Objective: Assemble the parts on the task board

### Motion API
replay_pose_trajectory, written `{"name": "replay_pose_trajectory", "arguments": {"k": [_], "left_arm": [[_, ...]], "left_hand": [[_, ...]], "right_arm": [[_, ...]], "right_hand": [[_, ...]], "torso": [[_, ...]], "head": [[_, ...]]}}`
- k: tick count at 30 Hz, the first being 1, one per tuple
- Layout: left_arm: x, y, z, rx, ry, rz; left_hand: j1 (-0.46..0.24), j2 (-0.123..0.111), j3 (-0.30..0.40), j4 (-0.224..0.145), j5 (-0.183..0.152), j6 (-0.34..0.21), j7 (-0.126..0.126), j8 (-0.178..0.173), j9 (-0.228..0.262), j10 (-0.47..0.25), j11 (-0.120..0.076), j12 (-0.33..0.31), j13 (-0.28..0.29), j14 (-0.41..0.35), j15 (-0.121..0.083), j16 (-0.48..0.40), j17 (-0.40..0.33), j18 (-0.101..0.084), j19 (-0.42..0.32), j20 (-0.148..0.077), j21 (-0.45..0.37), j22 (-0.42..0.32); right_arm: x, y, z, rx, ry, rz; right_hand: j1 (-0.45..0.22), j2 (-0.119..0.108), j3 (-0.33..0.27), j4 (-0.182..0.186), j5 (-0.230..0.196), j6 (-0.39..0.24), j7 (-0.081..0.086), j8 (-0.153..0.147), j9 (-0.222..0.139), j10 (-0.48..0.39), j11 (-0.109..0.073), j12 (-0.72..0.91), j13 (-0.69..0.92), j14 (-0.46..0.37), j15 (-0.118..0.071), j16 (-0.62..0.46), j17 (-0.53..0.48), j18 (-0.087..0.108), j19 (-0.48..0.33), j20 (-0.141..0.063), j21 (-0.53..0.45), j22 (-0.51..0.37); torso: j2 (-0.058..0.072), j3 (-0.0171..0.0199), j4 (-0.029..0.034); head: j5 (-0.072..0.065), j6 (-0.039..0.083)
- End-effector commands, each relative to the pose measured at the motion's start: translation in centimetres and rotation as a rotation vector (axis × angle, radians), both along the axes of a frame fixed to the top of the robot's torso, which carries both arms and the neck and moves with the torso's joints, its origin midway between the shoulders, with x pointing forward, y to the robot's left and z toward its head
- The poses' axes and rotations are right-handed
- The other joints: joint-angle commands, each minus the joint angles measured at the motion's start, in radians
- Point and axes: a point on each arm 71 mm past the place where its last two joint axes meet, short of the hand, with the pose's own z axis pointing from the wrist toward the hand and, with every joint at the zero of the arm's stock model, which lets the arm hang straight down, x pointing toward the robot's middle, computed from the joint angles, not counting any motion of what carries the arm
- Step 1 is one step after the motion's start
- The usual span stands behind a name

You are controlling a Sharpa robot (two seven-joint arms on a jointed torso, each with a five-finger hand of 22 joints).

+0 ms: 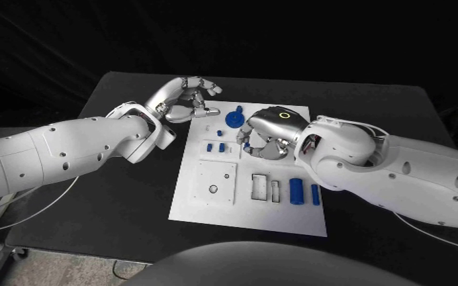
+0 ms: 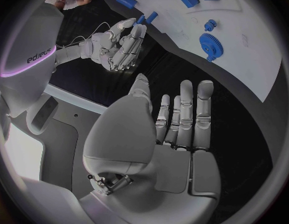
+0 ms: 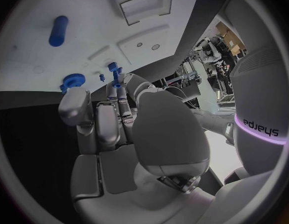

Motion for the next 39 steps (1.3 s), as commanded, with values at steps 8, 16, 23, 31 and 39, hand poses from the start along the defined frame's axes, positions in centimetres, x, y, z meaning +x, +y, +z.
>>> {"name": "replay_pose_trajectory", "arguments": {"k": [8, 16, 23, 31, 39], "left_arm": [[-0.1, 0.0, 0.0, -0.009, -0.001, -0.011], [-0.1, -0.2, 0.1, -0.016, -0.015, -0.009], [-0.1, -0.2, 0.1, -0.016, -0.014, -0.003], [-0.1, -0.2, 0.0, -0.015, -0.008, -0.002], [-0.1, -0.2, -0.1, -0.012, 0.000, 0.000]], "left_hand": [[0.003, 0.019, 0.001, 0.001, 0.010, 0.003, 0.005, 0.008, -0.004, -0.001, 0.001, 0.009, -0.005, -0.003, 0.007, -0.006, -0.003, 0.018, -0.002, -0.001, -0.005, 0.038], [-0.007, 0.046, -0.009, 0.002, 0.031, 0.007, 0.007, 0.019, -0.014, 0.004, 0.000, 0.017, -0.015, -0.002, 0.005, -0.004, -0.007, 0.019, -0.002, -0.002, -0.018, 0.039], [-0.010, 0.053, -0.012, 0.003, 0.036, 0.006, 0.007, 0.020, -0.017, 0.005, 0.000, 0.018, -0.018, -0.002, 0.005, -0.004, -0.008, 0.019, -0.002, -0.002, -0.022, 0.040], [-0.010, 0.059, -0.014, 0.002, 0.038, 0.005, 0.007, 0.022, -0.019, 0.004, 0.001, 0.019, -0.020, -0.003, 0.006, -0.004, -0.008, 0.019, 0.000, -0.002, -0.022, 0.041], [-0.007, 0.066, -0.014, 0.001, 0.040, 0.004, 0.007, 0.023, -0.022, 0.003, 0.002, 0.020, -0.023, -0.003, 0.006, -0.003, -0.009, 0.019, -0.001, -0.002, -0.024, 0.041]], "right_arm": [[-0.8, 2.9, -2.4, -0.035, -0.010, 0.067], [-1.6, 4.4, -3.5, -0.033, -0.001, 0.097], [-1.6, 4.5, -4.0, -0.046, 0.004, 0.094], [-2.0, 4.3, -4.8, -0.057, 0.014, 0.097], [-2.4, 3.9, -5.2, -0.056, 0.011, 0.099]], "right_hand": [[0.012, -0.002, 0.001, -0.007, -0.004, -0.011, 0.000, -0.012, 0.000, 0.023, -0.010, -0.003, -0.001, 0.023, 0.001, 0.038, 0.047, -0.021, 0.027, 0.001, 0.061, 0.140], [0.013, -0.003, 0.001, -0.009, -0.004, -0.011, -0.001, -0.014, 0.001, 0.028, -0.011, -0.002, -0.001, 0.022, 0.001, 0.040, 0.046, -0.020, 0.027, 0.001, 0.063, 0.139], [0.013, -0.004, 0.001, -0.010, -0.005, -0.011, -0.001, -0.016, 0.001, 0.032, -0.011, -0.001, 0.000, 0.021, 0.000, 0.039, 0.044, -0.020, 0.026, 0.001, 0.062, 0.139], [0.017, -0.003, 0.003, -0.013, -0.008, -0.011, -0.001, -0.018, 0.001, 0.035, -0.012, 0.001, 0.001, 0.013, 0.000, 0.028, 0.026, -0.016, 0.018, 0.001, 0.042, 0.134], [0.019, -0.003, 0.003, -0.014, -0.008, -0.012, -0.001, -0.020, 0.001, 0.036, -0.012, 0.001, 0.001, 0.010, 0.000, 0.024, 0.020, -0.015, 0.015, 0.001, 0.037, 0.132]], "torso": [[-0.002, 0.0001, 0.0036], [-0.004, 0.0007, 0.0078], [-0.005, -0.0002, 0.0052], [-0.003, 0.0015, 0.0048], [-0.003, 0.0006, 0.0041]], "head": [[-0.002, 0.000], [0.002, 0.000], [0.015, 0.000], [0.029, 0.000], [0.035, 0.000]]}}
